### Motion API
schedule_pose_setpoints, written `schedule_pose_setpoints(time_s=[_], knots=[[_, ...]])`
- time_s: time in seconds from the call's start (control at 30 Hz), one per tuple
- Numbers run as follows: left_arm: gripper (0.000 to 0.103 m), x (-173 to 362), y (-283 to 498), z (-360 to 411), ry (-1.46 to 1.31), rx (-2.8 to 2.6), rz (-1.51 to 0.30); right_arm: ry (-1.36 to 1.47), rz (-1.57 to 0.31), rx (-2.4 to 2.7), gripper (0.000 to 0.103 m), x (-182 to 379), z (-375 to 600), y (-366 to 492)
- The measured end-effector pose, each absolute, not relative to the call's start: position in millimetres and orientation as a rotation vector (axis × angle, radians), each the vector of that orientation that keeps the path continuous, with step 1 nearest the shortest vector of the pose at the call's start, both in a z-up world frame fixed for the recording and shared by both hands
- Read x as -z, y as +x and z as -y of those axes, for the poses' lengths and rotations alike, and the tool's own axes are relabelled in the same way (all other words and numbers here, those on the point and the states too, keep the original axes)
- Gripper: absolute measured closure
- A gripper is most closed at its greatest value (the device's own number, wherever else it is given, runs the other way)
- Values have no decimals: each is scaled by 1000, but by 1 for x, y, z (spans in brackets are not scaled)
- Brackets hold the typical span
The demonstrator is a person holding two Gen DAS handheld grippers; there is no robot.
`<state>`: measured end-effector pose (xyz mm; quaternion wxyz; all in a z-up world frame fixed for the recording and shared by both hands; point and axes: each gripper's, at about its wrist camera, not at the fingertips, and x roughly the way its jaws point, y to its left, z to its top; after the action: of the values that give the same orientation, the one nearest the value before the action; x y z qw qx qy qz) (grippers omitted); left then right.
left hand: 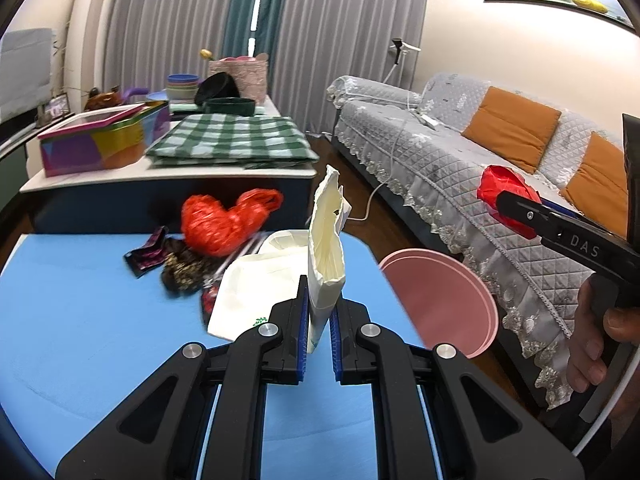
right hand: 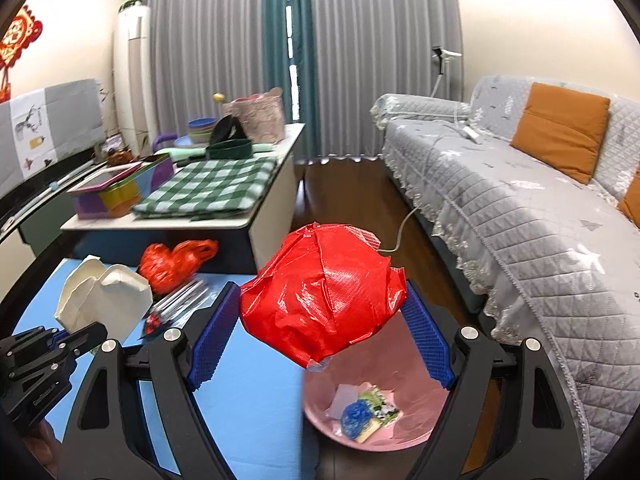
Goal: Collect trash
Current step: 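Carry the paper bag with the left tool while the right tool carries the red bag to the bin, then open the left tool dropping the paper bag while the right tool drops the red bag into the bin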
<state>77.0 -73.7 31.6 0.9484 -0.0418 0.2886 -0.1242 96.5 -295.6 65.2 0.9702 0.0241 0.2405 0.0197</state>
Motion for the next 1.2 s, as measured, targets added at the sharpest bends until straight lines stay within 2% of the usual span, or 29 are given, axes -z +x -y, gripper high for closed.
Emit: schedule_pose_setpoints(time_s=[0.53, 1.2], knots=[[94, -50, 122, 149, -85, 399, -592, 79, -474, 100, 23, -75, 369, 112], [94, -21, 169, 223, -98, 529, -679, 124, -518, 147, 23, -56, 403, 138]])
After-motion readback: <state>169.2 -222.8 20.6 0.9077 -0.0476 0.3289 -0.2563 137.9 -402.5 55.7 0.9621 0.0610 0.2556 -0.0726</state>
